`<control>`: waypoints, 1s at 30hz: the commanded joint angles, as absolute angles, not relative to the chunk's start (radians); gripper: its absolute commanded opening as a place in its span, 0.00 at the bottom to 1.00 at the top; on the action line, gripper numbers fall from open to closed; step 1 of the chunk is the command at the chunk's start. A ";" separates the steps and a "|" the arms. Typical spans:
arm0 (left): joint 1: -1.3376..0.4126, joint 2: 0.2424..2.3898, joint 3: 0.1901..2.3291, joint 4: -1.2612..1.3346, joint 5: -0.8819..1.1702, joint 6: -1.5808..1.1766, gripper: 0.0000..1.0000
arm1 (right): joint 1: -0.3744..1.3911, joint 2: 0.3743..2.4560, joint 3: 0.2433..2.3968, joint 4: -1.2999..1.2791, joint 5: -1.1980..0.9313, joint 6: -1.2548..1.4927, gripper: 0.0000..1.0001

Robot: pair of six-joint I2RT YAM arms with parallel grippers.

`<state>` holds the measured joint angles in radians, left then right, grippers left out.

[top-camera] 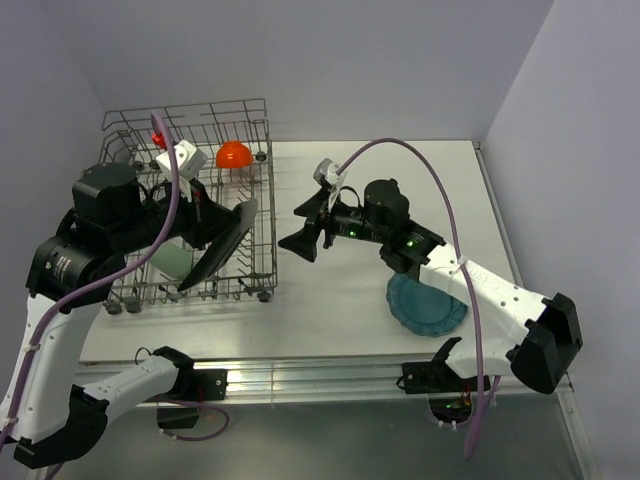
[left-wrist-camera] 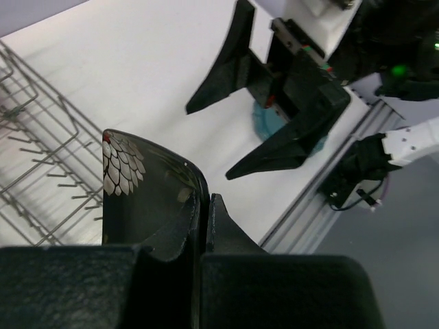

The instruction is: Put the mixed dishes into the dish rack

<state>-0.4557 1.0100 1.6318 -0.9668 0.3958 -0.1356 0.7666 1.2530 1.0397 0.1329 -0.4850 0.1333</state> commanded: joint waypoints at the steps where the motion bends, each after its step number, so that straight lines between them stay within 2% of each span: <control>1: -0.453 0.963 1.700 -0.851 0.520 -0.175 0.00 | 0.740 1.270 1.084 0.175 -0.656 0.012 1.00; 3: -0.453 0.957 1.703 -0.857 0.557 -0.186 0.00 | 0.723 1.305 1.145 0.119 -0.739 -0.046 1.00; 12: -0.453 0.904 1.635 -0.851 0.618 -0.204 0.00 | 0.692 1.397 1.371 -0.106 -0.828 -0.250 1.00; 18: -0.453 0.893 1.603 -0.833 0.687 -0.204 0.00 | 0.663 1.454 1.518 -0.265 -0.969 -0.348 0.97; 26: -0.454 0.888 1.572 -0.818 0.758 -0.201 0.00 | 0.667 1.532 1.655 -0.495 -1.179 -0.469 0.96; 30: -0.454 0.896 1.580 -0.810 0.770 -0.201 0.00 | 0.704 1.549 1.666 -0.572 -1.200 -0.512 0.93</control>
